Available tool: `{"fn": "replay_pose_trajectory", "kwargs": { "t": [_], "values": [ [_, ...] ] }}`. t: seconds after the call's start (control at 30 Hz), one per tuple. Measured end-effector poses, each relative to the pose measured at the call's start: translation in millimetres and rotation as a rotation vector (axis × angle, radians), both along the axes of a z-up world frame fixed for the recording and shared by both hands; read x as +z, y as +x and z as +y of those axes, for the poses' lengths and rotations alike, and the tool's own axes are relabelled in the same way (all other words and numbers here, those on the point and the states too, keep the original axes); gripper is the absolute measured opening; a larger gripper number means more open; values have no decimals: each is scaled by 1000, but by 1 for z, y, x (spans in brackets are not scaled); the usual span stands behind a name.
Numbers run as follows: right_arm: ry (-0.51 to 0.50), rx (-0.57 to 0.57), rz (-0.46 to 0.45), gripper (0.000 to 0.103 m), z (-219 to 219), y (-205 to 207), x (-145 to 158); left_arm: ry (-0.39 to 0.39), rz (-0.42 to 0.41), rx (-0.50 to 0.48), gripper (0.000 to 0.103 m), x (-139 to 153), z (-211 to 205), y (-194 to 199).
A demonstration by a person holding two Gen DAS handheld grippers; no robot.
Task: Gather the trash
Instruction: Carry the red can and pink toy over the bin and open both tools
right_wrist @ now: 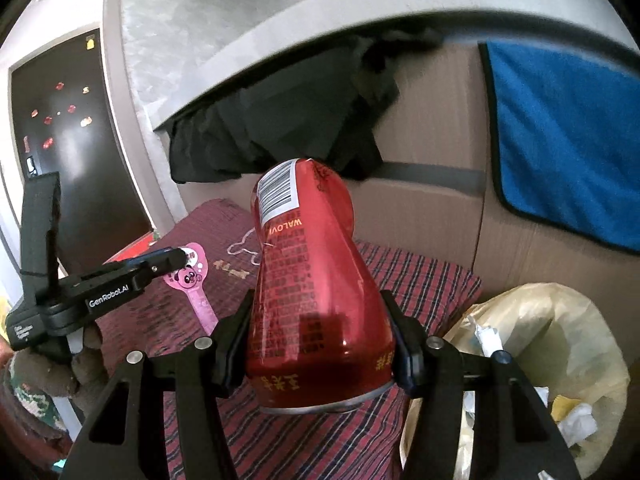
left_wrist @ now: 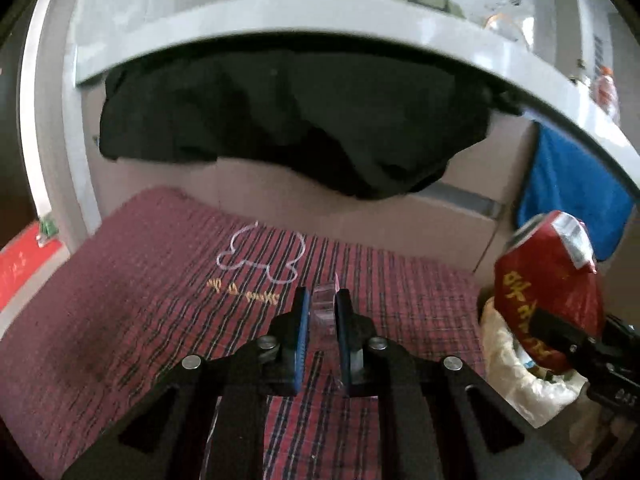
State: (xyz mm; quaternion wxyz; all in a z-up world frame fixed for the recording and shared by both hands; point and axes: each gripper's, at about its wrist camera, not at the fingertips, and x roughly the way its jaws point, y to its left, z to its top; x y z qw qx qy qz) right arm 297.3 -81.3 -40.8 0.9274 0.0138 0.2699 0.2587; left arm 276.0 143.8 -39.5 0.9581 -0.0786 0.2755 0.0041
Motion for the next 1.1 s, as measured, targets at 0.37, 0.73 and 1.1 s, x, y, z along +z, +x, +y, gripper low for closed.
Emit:
{"fn": "replay_pose_trajectory", "kwargs": {
  "t": [0.37,0.73,1.1],
  "values": [
    [-15,-61,-98,54,-31,-27,43,79,-202,-56,14,56,-48,-40],
    [-70,-264,-207,54,-121,-58,71,61,-286,-246,14,80,-147,-47],
    [-15,-377,-180,54,-179,-55,59,81,-246,-360,14,56,-223,-27]
  ]
}}
